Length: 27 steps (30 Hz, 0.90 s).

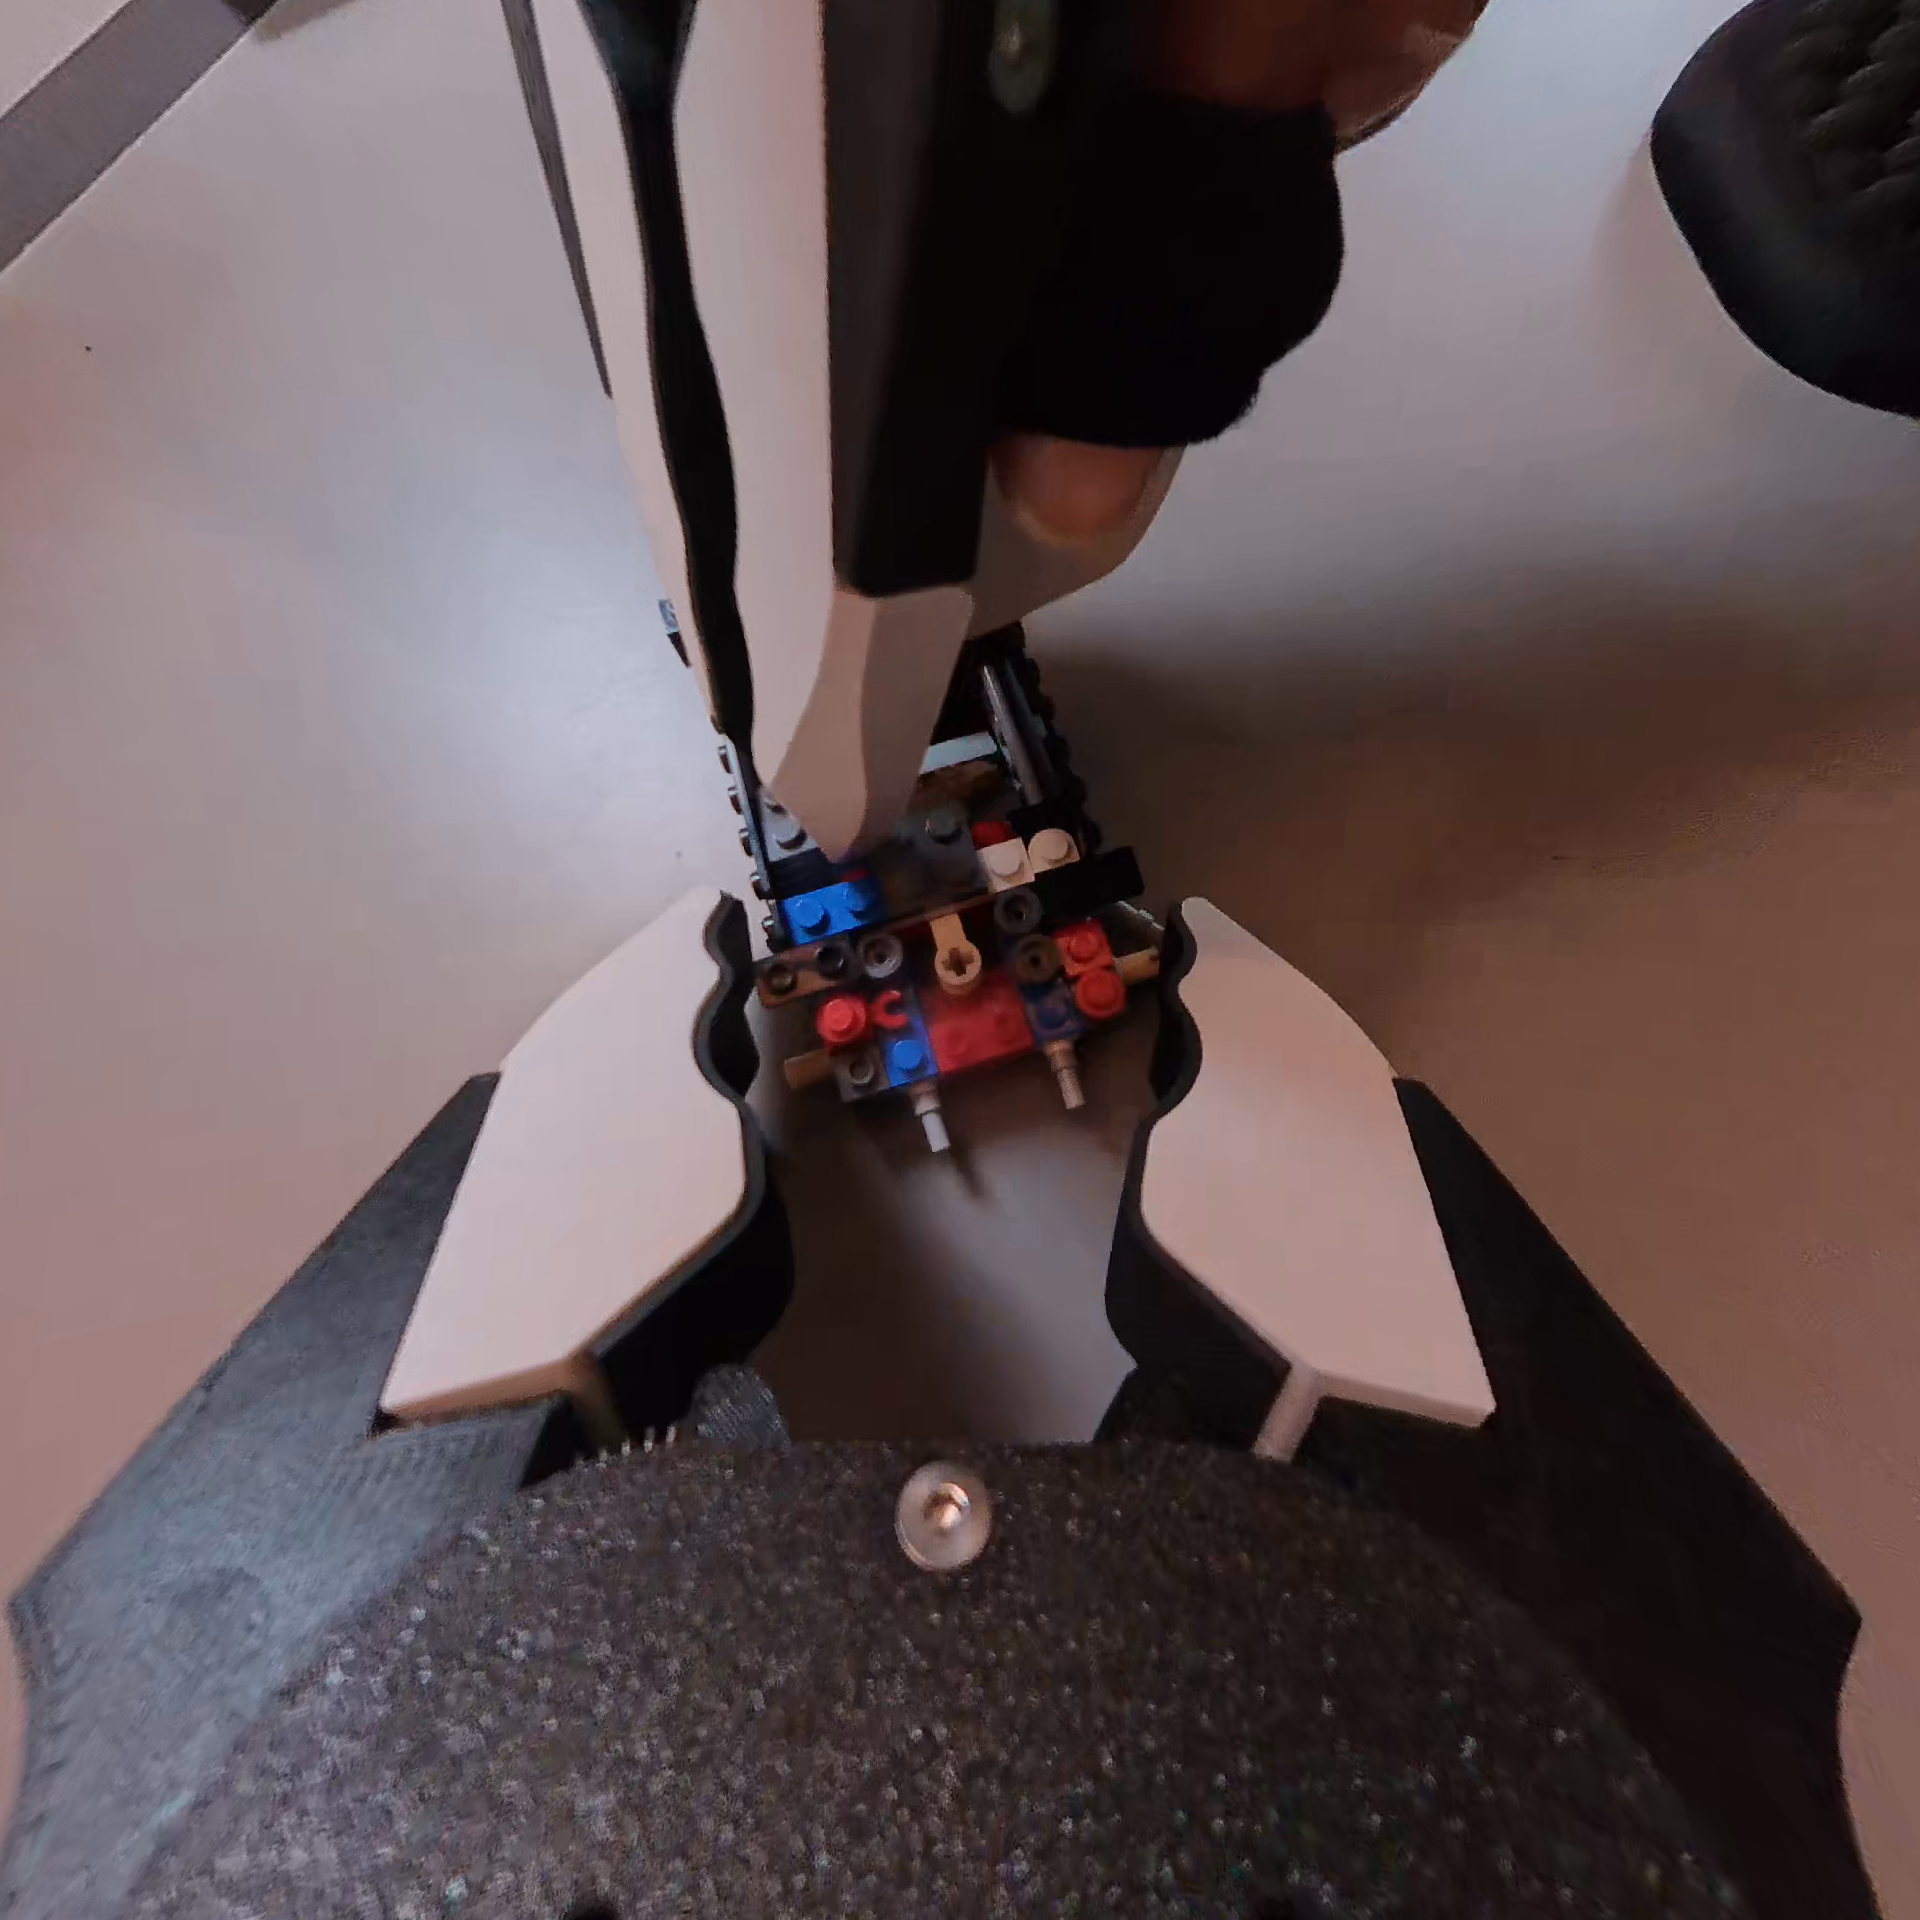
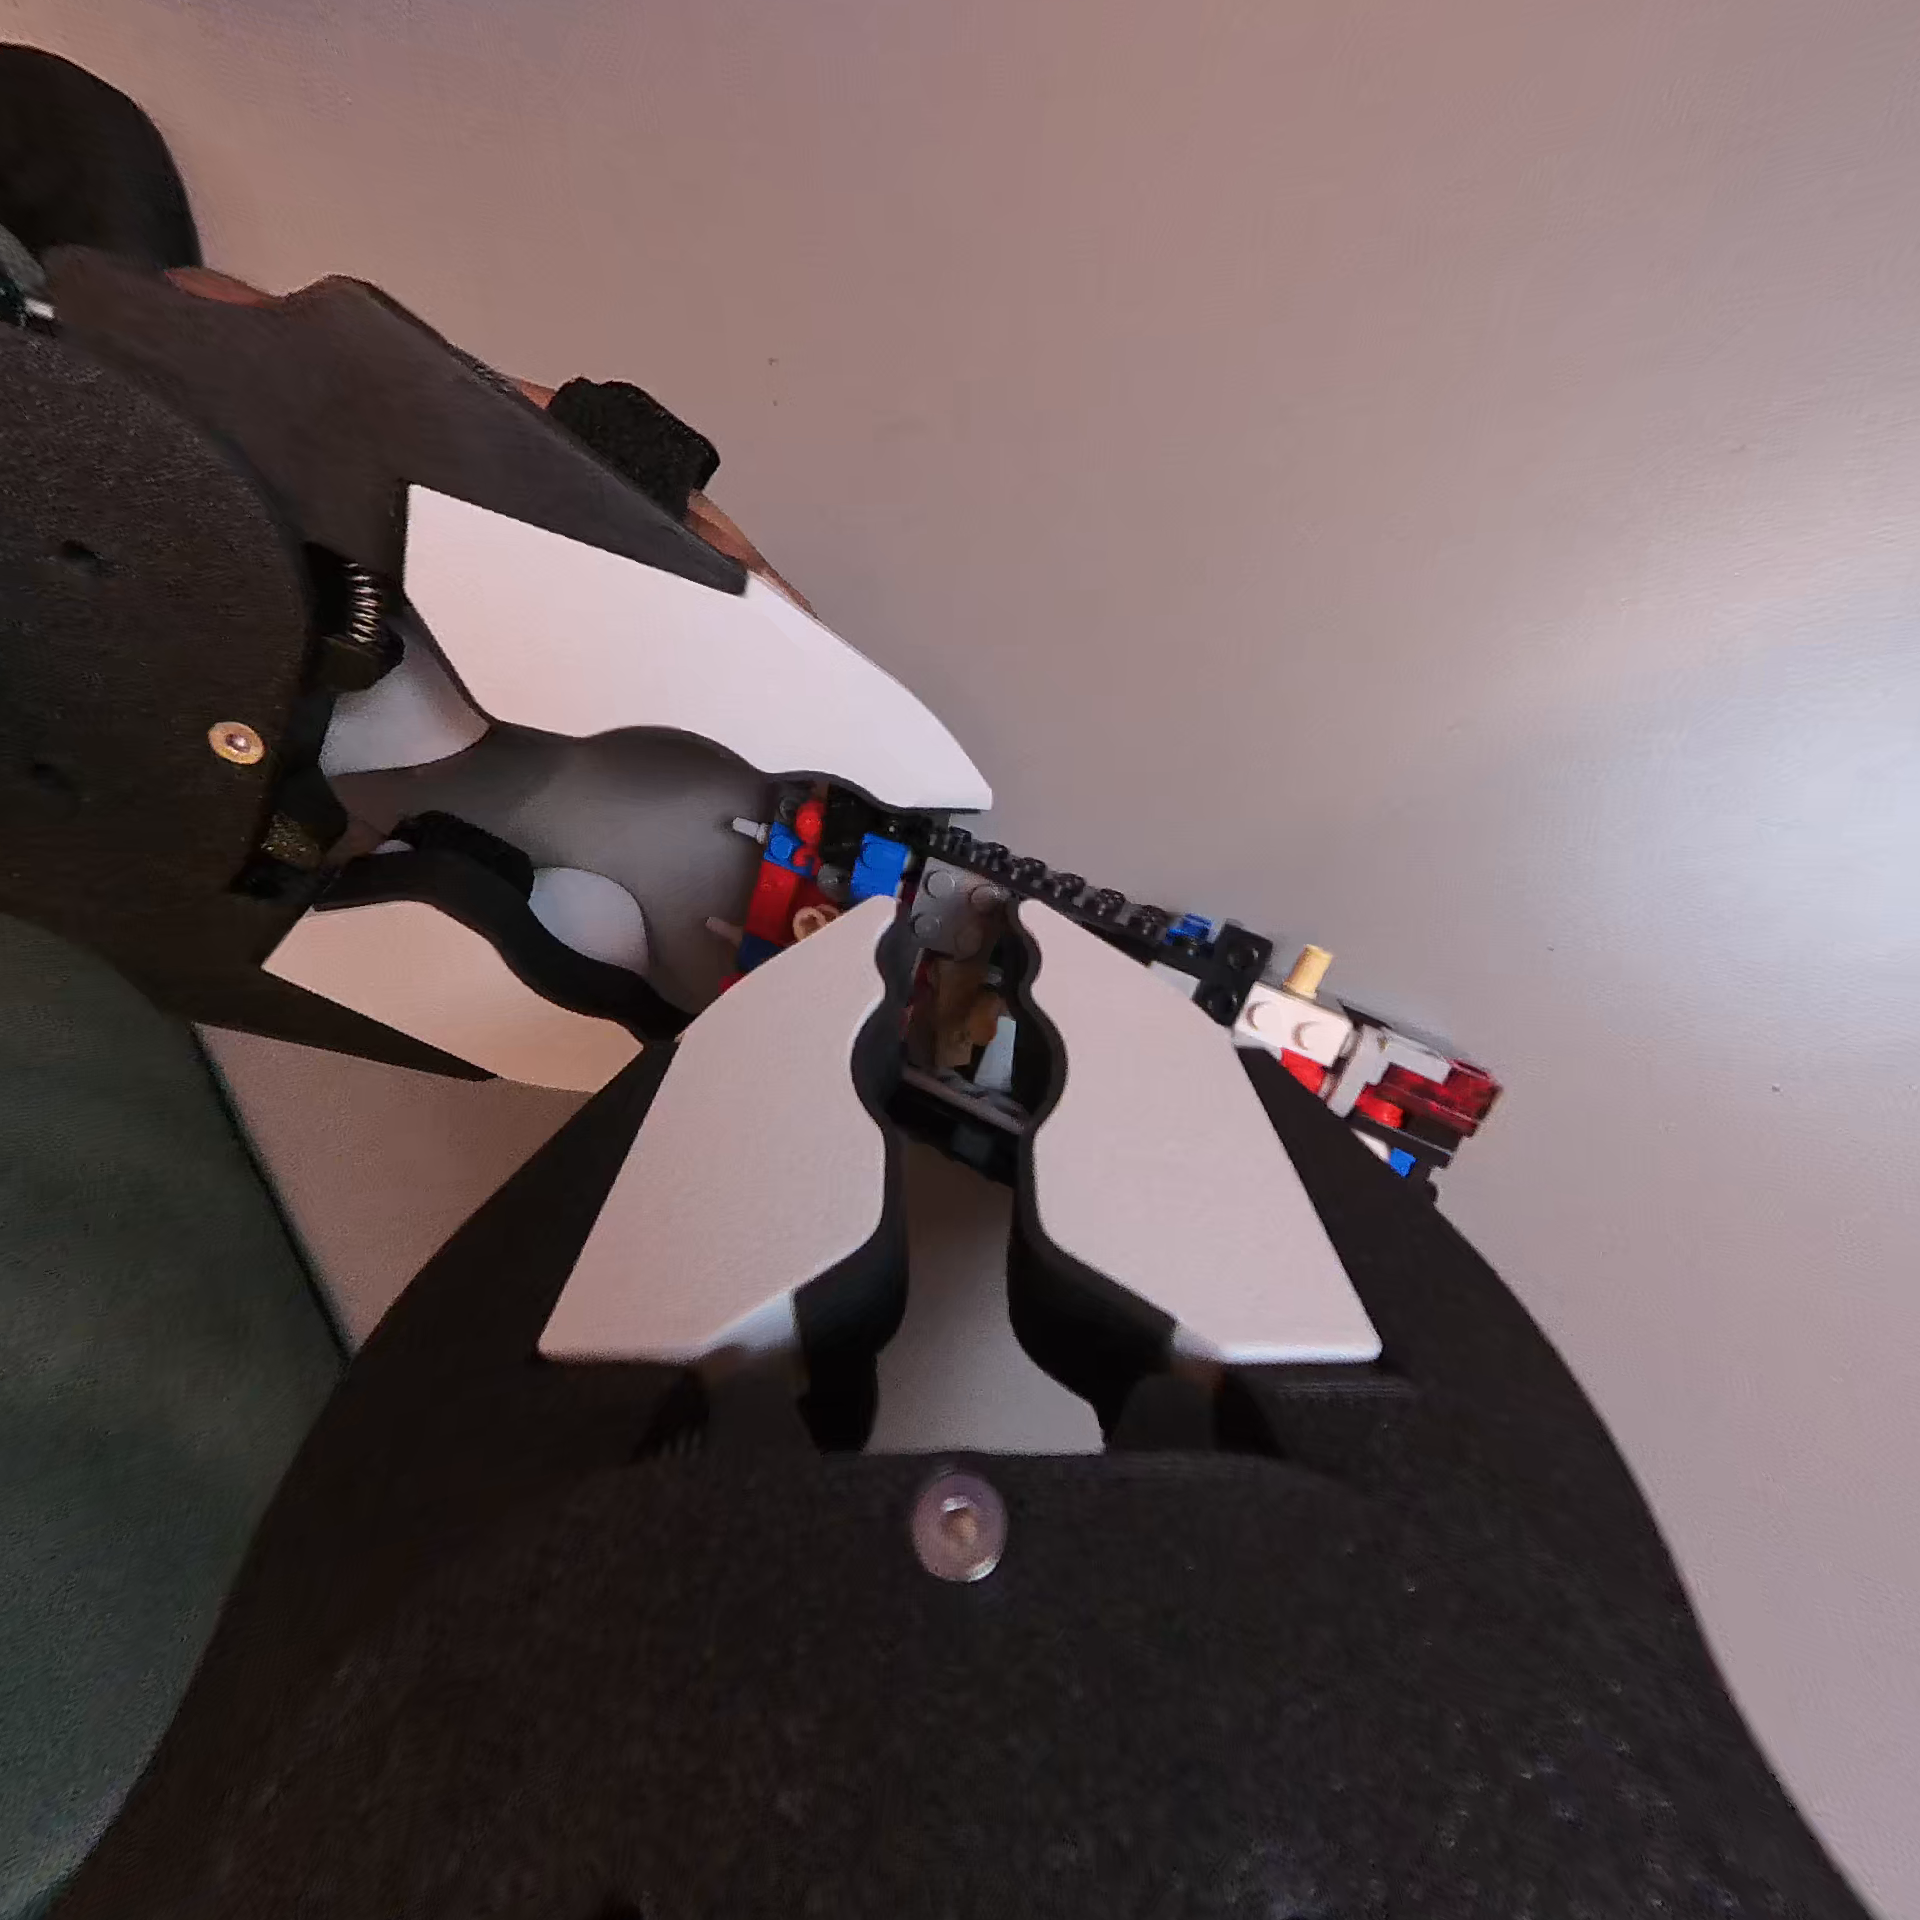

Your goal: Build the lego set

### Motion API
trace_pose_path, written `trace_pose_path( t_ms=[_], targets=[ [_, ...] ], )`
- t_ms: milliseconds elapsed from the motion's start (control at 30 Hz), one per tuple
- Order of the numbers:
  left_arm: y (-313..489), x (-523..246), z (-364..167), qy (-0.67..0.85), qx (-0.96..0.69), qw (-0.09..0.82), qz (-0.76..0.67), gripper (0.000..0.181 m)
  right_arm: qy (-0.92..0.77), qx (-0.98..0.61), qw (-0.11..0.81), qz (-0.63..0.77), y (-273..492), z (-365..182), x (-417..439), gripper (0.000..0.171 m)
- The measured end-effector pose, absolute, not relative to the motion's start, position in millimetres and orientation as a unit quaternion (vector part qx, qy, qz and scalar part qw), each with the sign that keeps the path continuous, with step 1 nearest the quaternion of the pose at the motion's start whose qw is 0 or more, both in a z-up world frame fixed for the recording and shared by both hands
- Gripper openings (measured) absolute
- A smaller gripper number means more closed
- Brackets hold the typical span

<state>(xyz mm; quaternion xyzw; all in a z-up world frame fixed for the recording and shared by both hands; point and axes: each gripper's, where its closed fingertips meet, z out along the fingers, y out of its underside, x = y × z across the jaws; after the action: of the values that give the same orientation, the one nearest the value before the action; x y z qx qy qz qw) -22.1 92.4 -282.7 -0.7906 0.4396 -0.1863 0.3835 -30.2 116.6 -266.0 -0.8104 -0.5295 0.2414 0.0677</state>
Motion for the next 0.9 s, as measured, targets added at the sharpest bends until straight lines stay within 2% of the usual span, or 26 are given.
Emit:
trace_pose_path(
  t_ms=[67,333,433,533,600,700,767,900],
  targets=[
    [92.7,-23.5,-282.7,0.437,-0.792,0.384,-0.186,0.075,-0.527,-0.813,0.08,0.233,122.9,-266.4,-24.3,0.015],
    [91.6,-22.0,-280.6,0.435,-0.789,0.381,-0.207,0.076,-0.499,-0.786,0.123,0.343,116.5,-238.7,-26.3,0.015],
    [91.8,-22.4,-276.2,0.433,-0.785,0.382,-0.224,0.096,-0.496,-0.753,0.162,0.401,112.1,-221.2,-29.0,0.015],
    [95.6,-27.6,-261.0,0.43,-0.774,0.398,-0.24,0.103,-0.509,-0.696,0.235,0.449,106.5,-198.8,-29.3,0.015],
    [96.8,-31.6,-239.0,0.417,-0.755,0.421,-0.28,0.094,-0.523,-0.645,0.32,0.456,104.2,-180.7,-27.9,0.016],
    [92.2,-35.0,-204.4,0.374,-0.72,0.441,-0.384,0.076,-0.552,-0.589,0.445,0.388,104.4,-165.4,-23.0,0.016],
    [86.6,-35.7,-188.2,0.345,-0.695,0.437,-0.455,0.061,-0.577,-0.567,0.495,0.319,102.9,-163.2,-21.9,0.016],
    [81.9,-35.1,-174.7,0.302,-0.673,0.418,-0.53,0.048,-0.627,-0.5,0.566,0.189,95.3,-159.5,-26.0,0.016]
  ],
)
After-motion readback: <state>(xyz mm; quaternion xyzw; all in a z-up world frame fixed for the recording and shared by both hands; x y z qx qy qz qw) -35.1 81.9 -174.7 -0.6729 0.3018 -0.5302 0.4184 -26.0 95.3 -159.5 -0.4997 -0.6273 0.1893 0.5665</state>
